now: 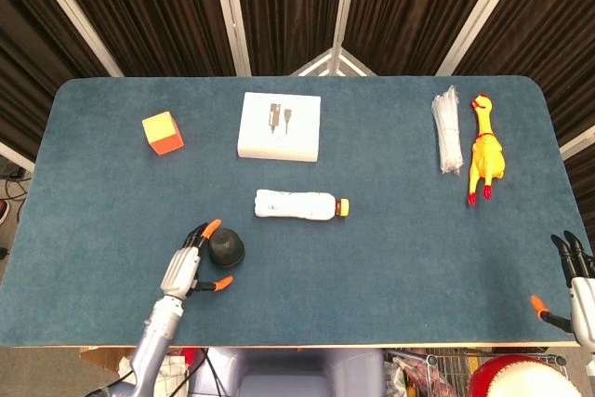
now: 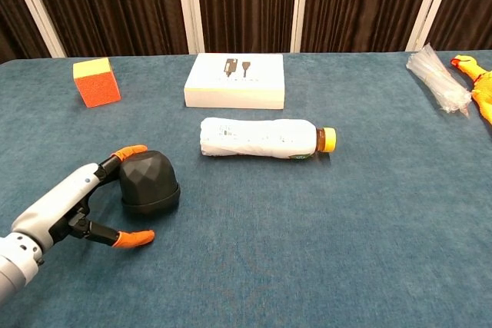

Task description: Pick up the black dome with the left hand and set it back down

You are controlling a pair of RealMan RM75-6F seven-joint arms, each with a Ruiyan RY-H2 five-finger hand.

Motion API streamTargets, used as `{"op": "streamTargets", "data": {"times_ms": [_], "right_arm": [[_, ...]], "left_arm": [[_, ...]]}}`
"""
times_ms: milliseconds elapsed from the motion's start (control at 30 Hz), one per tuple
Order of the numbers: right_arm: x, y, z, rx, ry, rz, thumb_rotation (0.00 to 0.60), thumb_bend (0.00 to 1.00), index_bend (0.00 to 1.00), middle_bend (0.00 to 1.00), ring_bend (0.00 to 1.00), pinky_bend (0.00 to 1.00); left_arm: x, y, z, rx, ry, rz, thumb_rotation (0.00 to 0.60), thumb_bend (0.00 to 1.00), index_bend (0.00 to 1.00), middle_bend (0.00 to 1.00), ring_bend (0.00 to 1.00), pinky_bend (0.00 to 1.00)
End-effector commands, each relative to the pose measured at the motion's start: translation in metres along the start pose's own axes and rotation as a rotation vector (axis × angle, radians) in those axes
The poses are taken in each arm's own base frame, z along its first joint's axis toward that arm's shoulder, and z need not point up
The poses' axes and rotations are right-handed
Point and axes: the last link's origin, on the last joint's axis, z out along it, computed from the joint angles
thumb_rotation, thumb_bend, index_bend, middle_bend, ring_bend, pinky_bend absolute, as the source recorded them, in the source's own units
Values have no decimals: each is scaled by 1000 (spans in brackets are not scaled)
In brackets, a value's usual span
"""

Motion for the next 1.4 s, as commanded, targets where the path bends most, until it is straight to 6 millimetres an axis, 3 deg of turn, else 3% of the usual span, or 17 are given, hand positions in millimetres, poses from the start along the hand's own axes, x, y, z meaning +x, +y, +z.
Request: {"op": "streamTargets", "data": {"times_ms": [33, 567, 700, 1133, 1233, 1400], "right_arm": [[0, 0, -1, -1, 0, -1, 600, 264, 0, 0, 193, 188], [0, -6, -6, -1, -17, 2, 600, 264, 0, 0, 193, 188], [-7, 1, 13, -13, -23, 4, 600, 265, 0, 0, 193, 188], [-7, 4, 19, -17, -21, 6, 600, 264, 0, 0, 193, 188], [-9, 4, 3, -19, -25, 7, 600, 265, 0, 0, 193, 188], [-8, 3, 5, -18, -20, 6, 600, 265, 0, 0, 193, 188]], "left_arm": [[-1, 0, 1, 2, -1, -2, 600, 69, 77, 233, 0, 0], [8, 10, -5, -81, 65, -33, 600, 69, 90, 236, 0, 0], [9, 6, -3, -57, 64, -22, 600, 69, 91, 233, 0, 0], [0, -1, 0, -16, -1, 7, 600, 68, 91, 200, 0, 0], [-2, 0, -1, -28, -13, 12, 600, 68, 91, 211, 0, 0], [-4, 2, -1, -46, -6, -13, 600, 126, 99, 272, 0, 0]]}}
